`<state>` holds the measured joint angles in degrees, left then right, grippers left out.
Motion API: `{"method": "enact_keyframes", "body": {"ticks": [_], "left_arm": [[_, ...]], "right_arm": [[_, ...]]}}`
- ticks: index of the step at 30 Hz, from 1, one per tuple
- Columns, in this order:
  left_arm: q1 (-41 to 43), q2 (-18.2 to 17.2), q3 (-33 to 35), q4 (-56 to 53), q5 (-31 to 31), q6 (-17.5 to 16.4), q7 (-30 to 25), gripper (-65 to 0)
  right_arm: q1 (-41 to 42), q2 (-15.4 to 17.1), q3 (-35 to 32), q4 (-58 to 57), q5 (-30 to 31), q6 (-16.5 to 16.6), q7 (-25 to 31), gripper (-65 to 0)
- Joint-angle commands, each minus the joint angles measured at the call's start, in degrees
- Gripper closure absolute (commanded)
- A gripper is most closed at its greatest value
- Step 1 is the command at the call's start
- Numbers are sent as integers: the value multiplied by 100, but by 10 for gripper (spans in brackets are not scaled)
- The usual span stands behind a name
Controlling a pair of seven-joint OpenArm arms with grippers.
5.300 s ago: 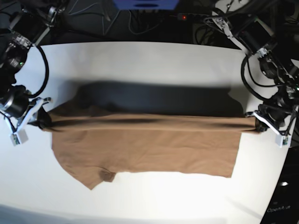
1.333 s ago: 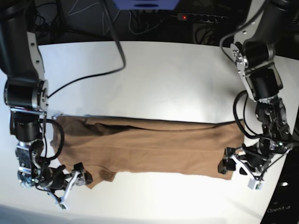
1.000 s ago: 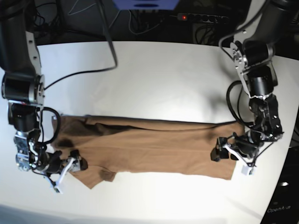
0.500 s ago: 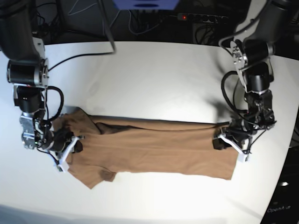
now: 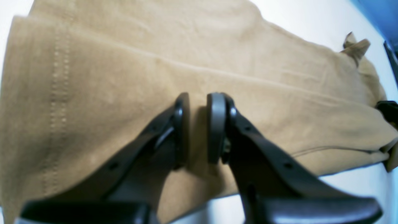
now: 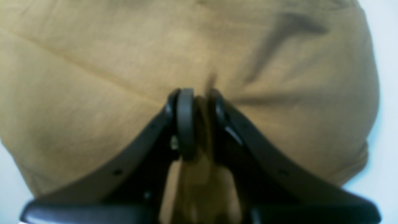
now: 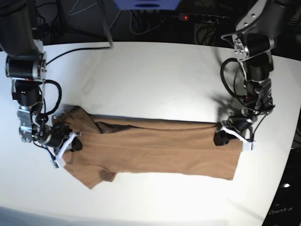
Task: Fold the T-shirt properly
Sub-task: 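Grasp the folded shirt edge with both grippers and drag it toward the robot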
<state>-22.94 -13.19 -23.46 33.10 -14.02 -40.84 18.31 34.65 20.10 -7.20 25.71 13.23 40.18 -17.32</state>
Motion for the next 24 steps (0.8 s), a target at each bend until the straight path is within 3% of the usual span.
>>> {"method": "enact_keyframes", "body": {"ticks": [1,14,18,24], "left_arm": [[83,-48,12,-18,264,84,328,-100],[575,-189,-5,-9,228,84,345,-99],[733,-189,-14,237,220,84,785,-99],[1305,-74,-23,1934,211,84,1778,-99]], "right_arm": [[-15,96,4,26,-141,-18,-224,-75],[-736,210,56,35,-132,-18,-198,-74],[-903,263,65,44,-115,-18,-198,-74],[-1685,298,408,1231,-115,-18,-312,-73]]}}
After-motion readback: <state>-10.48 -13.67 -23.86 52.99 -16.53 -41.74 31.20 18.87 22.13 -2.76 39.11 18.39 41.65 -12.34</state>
